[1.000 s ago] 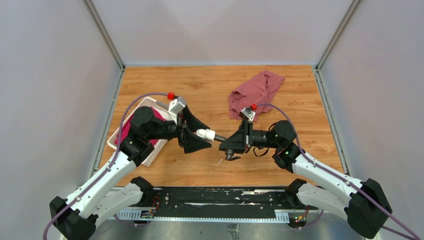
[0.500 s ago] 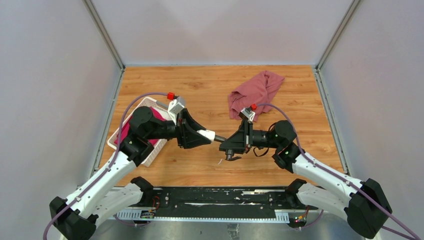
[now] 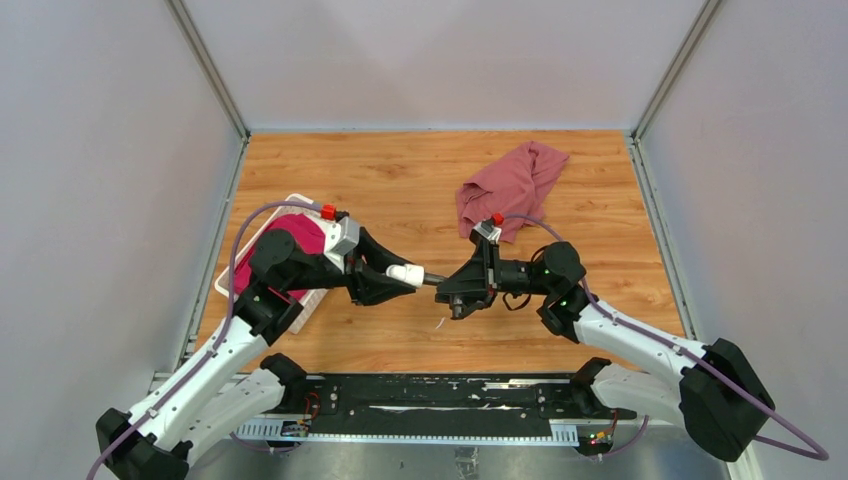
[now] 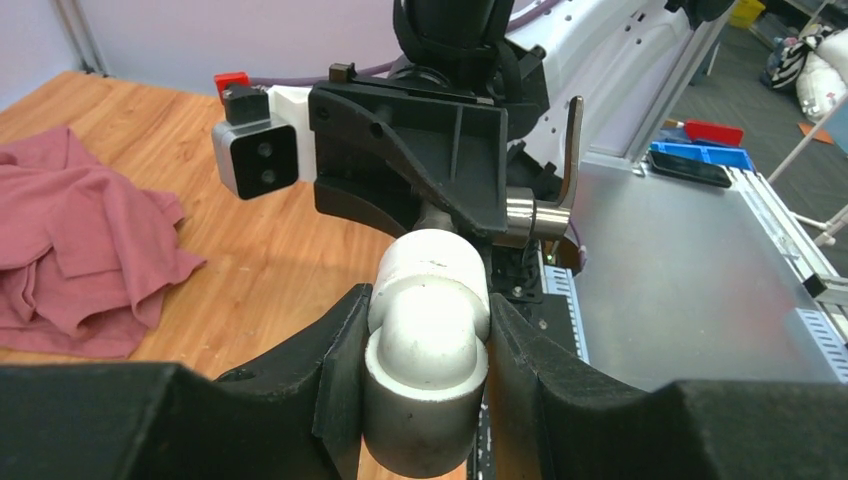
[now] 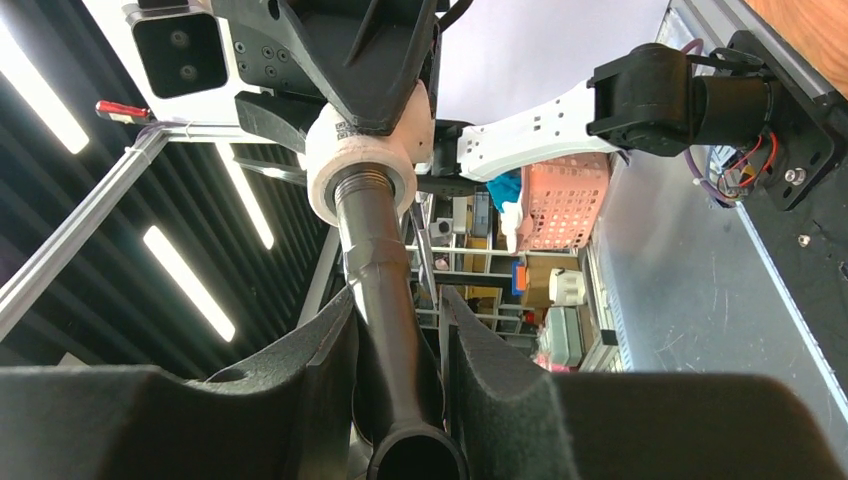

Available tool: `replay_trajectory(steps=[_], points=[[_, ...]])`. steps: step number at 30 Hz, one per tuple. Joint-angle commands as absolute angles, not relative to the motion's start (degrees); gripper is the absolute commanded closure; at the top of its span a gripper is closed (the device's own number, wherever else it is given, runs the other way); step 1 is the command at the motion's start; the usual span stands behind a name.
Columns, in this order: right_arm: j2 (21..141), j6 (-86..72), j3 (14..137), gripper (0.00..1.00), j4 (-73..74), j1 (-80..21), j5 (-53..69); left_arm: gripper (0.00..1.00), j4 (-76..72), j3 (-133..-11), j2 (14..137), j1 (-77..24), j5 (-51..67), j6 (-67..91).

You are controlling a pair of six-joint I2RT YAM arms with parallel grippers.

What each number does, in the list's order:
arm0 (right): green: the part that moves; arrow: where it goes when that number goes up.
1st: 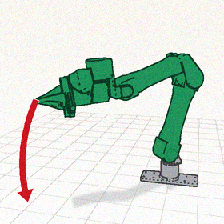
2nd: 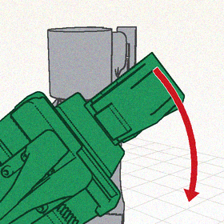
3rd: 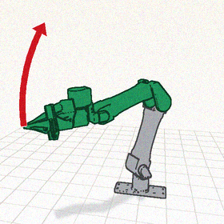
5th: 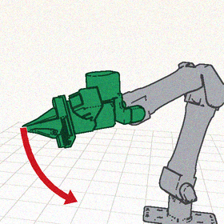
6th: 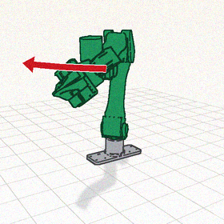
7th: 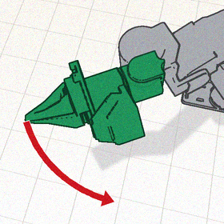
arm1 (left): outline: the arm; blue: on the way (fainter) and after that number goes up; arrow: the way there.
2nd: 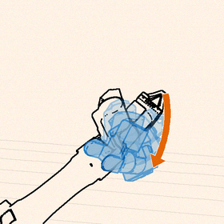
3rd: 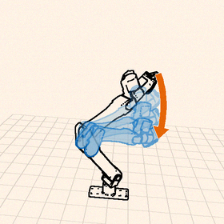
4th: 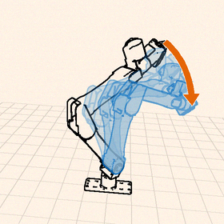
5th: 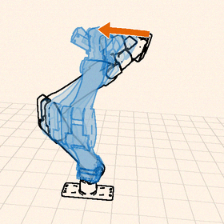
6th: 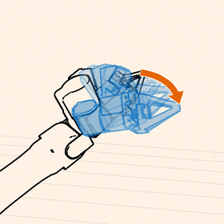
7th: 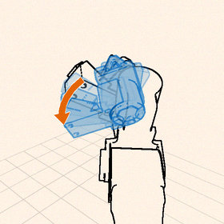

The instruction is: Install the water faucets

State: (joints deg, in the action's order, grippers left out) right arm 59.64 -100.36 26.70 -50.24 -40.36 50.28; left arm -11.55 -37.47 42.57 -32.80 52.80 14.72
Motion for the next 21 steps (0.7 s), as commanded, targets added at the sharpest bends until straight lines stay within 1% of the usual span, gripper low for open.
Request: replay_trajectory(steps=[1,2,4,5,6,7,8,12,18,21], points=[[58.41,-102.55,26.61,0.81,-56.54,-39.64,49.66,1.00,-15.24,-35.82,43.14,-32.76,54.40,15.18],[58.44,-102.72,26.23,0.63,-56.99,-39.65,49.36,1.00,-16.27,-35.42,43.09,-32.76,54.29,16.38],[58.08,-102.70,25.51,0.39,-57.30,-39.66,48.99,1.00,-18.52,-34.90,43.07,-32.78,53.76,18.03],[57.92,-102.62,25.30,0.21,-57.19,-39.68,48.82,1.00,-19.48,-34.70,43.18,-32.77,53.41,18.93],[57.73,-102.57,25.19,0.12,-57.15,-39.67,48.74,1.00,-20.47,-34.57,43.38,-32.77,53.10,19.96],[57.53,-102.46,25.14,0.07,-56.87,-39.71,48.62,1.00,-21.35,-34.42,43.70,-32.69,52.95,20.92],[57.30,-102.27,25.10,0.04,-56.65,-39.67,48.67,1.00,-22.18,-34.37,44.05,-32.76,52.98,21.75],[55.72,-100.49,25.01,0.01,-52.99,-39.67,48.86,1.00,-24.00,-34.55,45.43,-32.57,52.98,24.62],[51.18,-95.79,22.71,0.01,-45.78,-38.83,48.43,1.00,-26.52,-35.05,46.09,-29.27,53.24,30.94],[47.03,-92.08,22.23,0.01,-39.19,-38.48,47.64,1.00,-27.34,-35.65,47.30,-28.01,54.87,33.22]])
